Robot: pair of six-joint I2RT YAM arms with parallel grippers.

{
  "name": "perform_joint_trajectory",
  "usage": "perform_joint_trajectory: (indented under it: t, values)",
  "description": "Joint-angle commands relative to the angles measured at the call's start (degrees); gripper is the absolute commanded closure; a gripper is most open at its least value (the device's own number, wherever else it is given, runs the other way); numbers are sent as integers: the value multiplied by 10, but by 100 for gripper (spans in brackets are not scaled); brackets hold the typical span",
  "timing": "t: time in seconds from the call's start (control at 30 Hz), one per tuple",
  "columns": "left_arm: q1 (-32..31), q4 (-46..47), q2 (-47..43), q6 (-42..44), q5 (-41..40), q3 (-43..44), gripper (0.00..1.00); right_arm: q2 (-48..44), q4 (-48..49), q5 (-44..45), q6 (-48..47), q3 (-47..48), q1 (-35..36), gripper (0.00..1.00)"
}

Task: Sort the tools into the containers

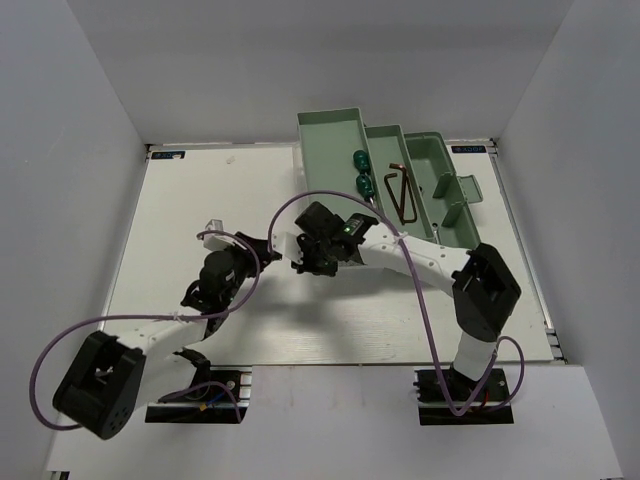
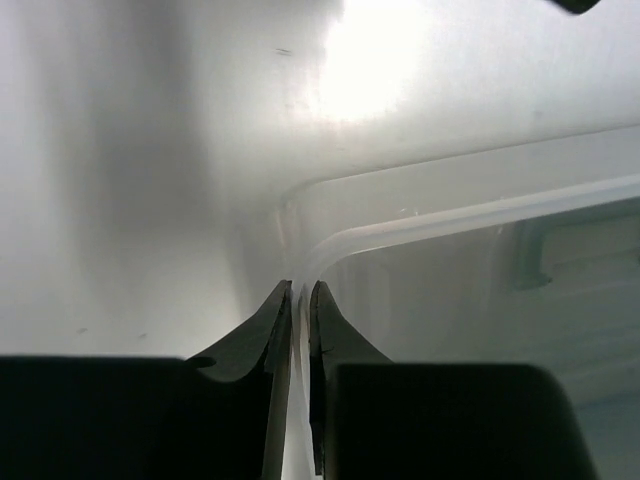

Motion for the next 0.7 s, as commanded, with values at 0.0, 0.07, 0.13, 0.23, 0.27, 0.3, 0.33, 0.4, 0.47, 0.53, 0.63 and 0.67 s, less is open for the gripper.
perform_joint_trajectory:
  t: [0.0,0.07,0.13,0.23,0.27,0.3,0.33,0.4,0.47,0.53,0.63,0.67]
  values:
    - [8,-61,-61,21,-23,-14,43,-12,-76,-126,46,65,13,100]
    - [8,-81,-82,27,-23,-19,43,-12,-82,-101,31,80,17,100]
    - [8,-87,-108,27,-23,-24,43,-12,-49,-24,74,84,18,100]
    - [8,-102,-135,27,-29,-36,43,-16,-25,3,141,90,12,100]
    - [8,-102,-135,27,-29,-36,43,-14,-32,1,169,107,8,100]
    - [8,-107,-141,27,-29,-36,43,-6,-42,-40,177,115,8,100]
    - [8,-107,-141,27,-29,-41,43,2,-49,-54,195,122,5,100]
    - [8,-107,-141,27,-24,-41,43,10,-63,-104,218,144,4,100]
    - [8,-107,-141,27,-24,-41,43,20,-70,-152,225,162,1,100]
    - [8,-114,-135,22,-24,-41,43,14,-62,-142,224,175,1,100]
    - [8,-105,-107,22,-29,-41,45,5,-63,-136,221,206,-10,100]
    - [8,-97,-96,22,-29,-41,45,3,-67,-137,218,214,-11,100]
